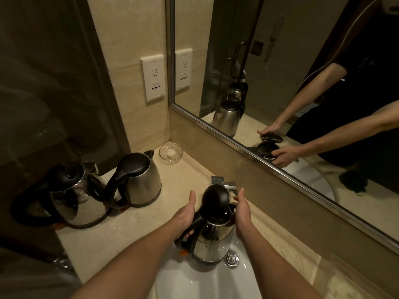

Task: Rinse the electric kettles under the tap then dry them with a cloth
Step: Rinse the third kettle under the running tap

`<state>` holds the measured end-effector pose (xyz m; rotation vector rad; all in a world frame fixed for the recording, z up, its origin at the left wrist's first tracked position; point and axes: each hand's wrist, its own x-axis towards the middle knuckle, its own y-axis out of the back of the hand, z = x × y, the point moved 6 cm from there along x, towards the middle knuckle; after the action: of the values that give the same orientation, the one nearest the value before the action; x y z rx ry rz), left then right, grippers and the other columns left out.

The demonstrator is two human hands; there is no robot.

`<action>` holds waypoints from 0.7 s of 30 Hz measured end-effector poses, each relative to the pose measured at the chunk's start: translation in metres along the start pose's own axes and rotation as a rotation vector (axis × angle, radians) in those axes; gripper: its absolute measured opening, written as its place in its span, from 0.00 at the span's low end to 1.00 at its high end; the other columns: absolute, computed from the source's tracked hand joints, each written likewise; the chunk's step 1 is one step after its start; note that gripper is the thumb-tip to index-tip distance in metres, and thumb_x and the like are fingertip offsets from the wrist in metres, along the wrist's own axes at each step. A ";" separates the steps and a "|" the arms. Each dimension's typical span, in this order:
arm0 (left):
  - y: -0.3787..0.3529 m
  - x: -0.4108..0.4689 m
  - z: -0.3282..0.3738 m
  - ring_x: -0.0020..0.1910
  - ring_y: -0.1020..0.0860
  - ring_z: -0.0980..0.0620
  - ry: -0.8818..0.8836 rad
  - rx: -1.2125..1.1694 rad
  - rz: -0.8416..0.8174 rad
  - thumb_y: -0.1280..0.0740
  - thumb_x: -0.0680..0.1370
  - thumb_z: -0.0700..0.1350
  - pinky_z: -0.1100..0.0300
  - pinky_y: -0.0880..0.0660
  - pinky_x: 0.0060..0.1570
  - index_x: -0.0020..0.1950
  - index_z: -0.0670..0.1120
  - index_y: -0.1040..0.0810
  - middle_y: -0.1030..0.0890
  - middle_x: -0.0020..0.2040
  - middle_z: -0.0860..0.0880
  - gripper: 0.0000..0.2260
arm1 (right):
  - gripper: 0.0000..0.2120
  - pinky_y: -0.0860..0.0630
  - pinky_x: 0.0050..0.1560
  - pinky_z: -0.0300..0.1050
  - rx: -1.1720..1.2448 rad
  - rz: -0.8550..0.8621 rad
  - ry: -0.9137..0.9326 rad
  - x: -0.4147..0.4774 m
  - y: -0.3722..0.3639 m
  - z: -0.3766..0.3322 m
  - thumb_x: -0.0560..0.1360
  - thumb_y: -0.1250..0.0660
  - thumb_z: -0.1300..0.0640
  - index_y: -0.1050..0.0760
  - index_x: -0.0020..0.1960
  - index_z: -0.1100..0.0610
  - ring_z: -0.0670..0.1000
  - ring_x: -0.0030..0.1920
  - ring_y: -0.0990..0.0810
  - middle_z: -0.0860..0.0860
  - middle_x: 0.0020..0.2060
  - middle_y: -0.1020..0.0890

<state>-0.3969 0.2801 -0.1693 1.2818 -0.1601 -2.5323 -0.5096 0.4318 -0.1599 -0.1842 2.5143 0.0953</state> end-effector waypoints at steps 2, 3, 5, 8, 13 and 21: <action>-0.001 0.000 0.000 0.25 0.29 0.50 0.000 -0.002 -0.001 0.62 0.69 0.80 0.58 0.29 0.37 0.28 0.45 0.32 0.29 0.25 0.47 0.41 | 0.33 0.32 0.68 0.65 -0.004 -0.003 0.000 -0.001 0.000 -0.001 0.81 0.52 0.34 0.32 0.72 0.57 0.60 0.58 0.23 0.56 0.54 0.21; -0.001 0.001 0.000 0.25 0.29 0.50 -0.001 -0.005 -0.003 0.62 0.69 0.80 0.58 0.29 0.37 0.29 0.45 0.32 0.29 0.25 0.47 0.41 | 0.33 0.33 0.68 0.65 -0.007 0.002 -0.003 -0.002 0.000 -0.001 0.80 0.51 0.34 0.32 0.73 0.57 0.60 0.58 0.24 0.57 0.55 0.21; -0.001 0.001 0.000 0.25 0.29 0.50 -0.002 -0.011 -0.013 0.62 0.70 0.79 0.58 0.29 0.36 0.29 0.45 0.31 0.29 0.25 0.47 0.40 | 0.35 0.34 0.69 0.65 -0.016 0.013 -0.011 -0.002 0.001 0.001 0.79 0.51 0.32 0.33 0.74 0.56 0.62 0.65 0.27 0.59 0.64 0.24; -0.002 0.001 0.000 0.24 0.30 0.51 -0.006 -0.006 -0.023 0.62 0.71 0.78 0.59 0.30 0.35 0.29 0.45 0.31 0.30 0.25 0.47 0.40 | 0.34 0.34 0.69 0.65 -0.008 0.015 -0.014 -0.002 0.001 0.002 0.80 0.51 0.32 0.33 0.74 0.55 0.62 0.68 0.28 0.59 0.68 0.26; -0.002 0.003 -0.001 0.26 0.29 0.50 -0.005 -0.018 -0.015 0.62 0.69 0.80 0.57 0.28 0.39 0.30 0.45 0.31 0.29 0.26 0.47 0.41 | 0.35 0.34 0.69 0.66 0.014 0.004 -0.016 0.000 0.001 0.003 0.79 0.51 0.32 0.33 0.74 0.56 0.62 0.67 0.27 0.57 0.60 0.22; -0.001 0.000 -0.001 0.28 0.27 0.50 -0.003 -0.017 0.002 0.61 0.69 0.80 0.56 0.26 0.43 0.31 0.46 0.30 0.28 0.27 0.47 0.41 | 0.33 0.33 0.68 0.65 0.046 -0.001 -0.022 -0.002 0.001 0.002 0.81 0.51 0.34 0.33 0.74 0.57 0.61 0.60 0.25 0.50 0.46 0.23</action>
<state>-0.3960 0.2805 -0.1707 1.2708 -0.1410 -2.5286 -0.5076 0.4333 -0.1604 -0.1647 2.4924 0.0394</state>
